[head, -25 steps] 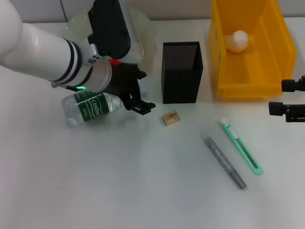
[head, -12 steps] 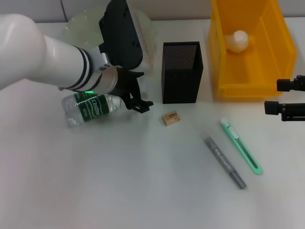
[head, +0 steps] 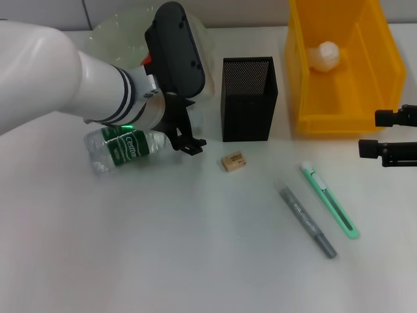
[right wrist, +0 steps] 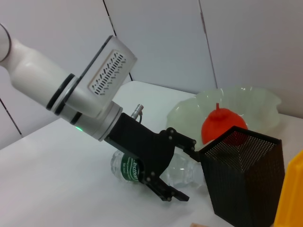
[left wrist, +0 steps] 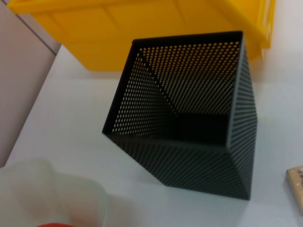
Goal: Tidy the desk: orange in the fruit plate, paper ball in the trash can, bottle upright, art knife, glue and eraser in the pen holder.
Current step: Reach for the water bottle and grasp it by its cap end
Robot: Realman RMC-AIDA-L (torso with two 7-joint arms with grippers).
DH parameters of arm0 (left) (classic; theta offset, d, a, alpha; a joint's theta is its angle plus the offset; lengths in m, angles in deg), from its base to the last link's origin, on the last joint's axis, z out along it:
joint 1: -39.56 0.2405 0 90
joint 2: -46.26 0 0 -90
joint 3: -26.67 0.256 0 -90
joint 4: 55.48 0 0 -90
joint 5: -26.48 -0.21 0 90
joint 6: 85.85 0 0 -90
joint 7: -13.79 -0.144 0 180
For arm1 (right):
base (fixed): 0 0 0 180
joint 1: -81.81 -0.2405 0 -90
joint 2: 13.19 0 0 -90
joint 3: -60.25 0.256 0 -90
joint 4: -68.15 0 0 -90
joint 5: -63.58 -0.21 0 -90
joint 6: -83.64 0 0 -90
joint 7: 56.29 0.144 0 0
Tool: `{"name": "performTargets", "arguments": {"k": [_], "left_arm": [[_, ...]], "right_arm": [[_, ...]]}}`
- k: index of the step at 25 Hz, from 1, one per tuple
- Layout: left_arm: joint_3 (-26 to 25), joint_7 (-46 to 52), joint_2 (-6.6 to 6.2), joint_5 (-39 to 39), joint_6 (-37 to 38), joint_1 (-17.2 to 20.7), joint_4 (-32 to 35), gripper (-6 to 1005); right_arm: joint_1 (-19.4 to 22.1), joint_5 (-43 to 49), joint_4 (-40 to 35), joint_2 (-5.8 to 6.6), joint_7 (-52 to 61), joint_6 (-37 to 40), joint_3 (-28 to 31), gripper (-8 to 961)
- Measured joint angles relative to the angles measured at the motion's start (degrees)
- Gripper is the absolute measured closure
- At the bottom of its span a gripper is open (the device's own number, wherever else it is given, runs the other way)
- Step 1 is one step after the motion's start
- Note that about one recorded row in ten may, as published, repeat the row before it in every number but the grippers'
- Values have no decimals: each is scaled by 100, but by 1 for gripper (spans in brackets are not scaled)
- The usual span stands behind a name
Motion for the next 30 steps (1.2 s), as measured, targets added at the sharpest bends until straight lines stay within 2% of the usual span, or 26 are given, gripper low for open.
{"name": "performTargets", "arguments": {"k": [14,24,26,30], "left_arm": [[10,141,0,-134,-54,-242,-361,215],[23,139,0,-134,-107,-255,-365,233],[52,138,0,-130,-108,-251,-367,472],[151,136,0,-134,-118,-240,-368,503]], "right_arm": [[-84,0,34,0,0,-6,-32,121],[-152,-1,36,-1,1,-19,-20,122],[-160,-1,36,0,1,-20,-29,121],[-160,-2,36,-1,1,-21,-42,121]]}}
